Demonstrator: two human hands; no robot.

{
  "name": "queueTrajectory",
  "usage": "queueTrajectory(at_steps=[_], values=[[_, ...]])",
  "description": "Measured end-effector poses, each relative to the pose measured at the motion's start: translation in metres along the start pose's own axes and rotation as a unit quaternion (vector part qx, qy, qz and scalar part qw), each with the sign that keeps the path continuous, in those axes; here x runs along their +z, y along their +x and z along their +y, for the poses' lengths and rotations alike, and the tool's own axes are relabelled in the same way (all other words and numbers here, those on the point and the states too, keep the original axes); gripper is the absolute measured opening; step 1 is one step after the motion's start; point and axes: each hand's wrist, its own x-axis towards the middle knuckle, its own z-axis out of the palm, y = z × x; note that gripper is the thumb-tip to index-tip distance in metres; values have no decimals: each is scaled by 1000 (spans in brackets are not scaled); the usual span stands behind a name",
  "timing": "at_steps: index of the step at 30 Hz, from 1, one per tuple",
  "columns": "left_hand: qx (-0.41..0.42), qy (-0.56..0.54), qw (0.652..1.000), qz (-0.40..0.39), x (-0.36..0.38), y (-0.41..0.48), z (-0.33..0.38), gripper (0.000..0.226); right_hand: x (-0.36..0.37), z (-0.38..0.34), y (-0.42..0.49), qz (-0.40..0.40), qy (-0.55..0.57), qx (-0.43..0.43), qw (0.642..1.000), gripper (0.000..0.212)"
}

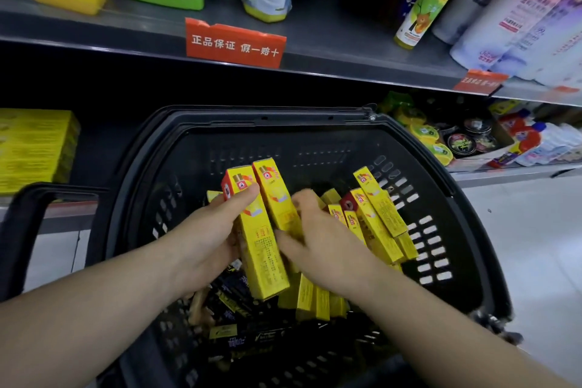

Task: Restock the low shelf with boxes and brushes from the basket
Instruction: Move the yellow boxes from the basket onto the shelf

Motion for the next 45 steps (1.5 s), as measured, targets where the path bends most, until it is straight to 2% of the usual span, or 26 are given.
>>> queueTrajectory(at_steps=[3,4,8,11,13,15,17,20,24,26,29,32,33,35,37,39,42,45], values=[[-2,0,999,39,-3,-1,1,37,9,-2,0,-103,183,21,977,47],[-2,2,999,47,-4,-1,2,36,8,1,1,-120,212,24,970,50],[8,24,998,61,-4,-3,3,33,0,5,2,-151,224,8,963,52],[-3,72,994,81,-5,-4,2,36,-22,19,6,-201,135,29,970,39],[-8,81,993,85,-6,-5,2,37,-34,42,13,-187,-43,82,978,39],[-13,85,993,86,-6,-6,2,38,-37,65,18,-175,-229,188,939,57],[-16,90,992,83,-8,-5,1,38,-23,79,20,-188,-266,251,912,75],[-15,92,993,77,-10,-4,1,37,7,89,26,-130,-266,262,919,88],[-1,81,992,93,-12,-5,1,37,29,85,26,-35,-320,251,913,71],[4,67,993,96,-14,-6,3,37,32,84,26,-16,-299,252,920,67],[13,50,995,91,-17,-11,6,37,28,84,24,-9,-233,266,935,71],[24,27,995,92,-18,-15,12,40,14,68,17,28,-18,292,956,80],[28,21,995,90,-18,-16,14,41,7,58,15,42,64,273,959,72],[36,7,996,80,-18,-19,19,40,-5,34,11,76,186,187,962,38],[46,-6,996,73,-18,-23,24,39,-13,6,5,93,228,86,965,19],[64,-7,995,76,-21,-29,29,44,-15,-21,2,89,236,3,968,19],[94,-21,991,91,-33,-37,37,50,-10,-55,6,64,290,-60,953,18],[117,-55,987,94,-51,-49,47,43,-8,-83,17,-22,333,-112,936,26]])
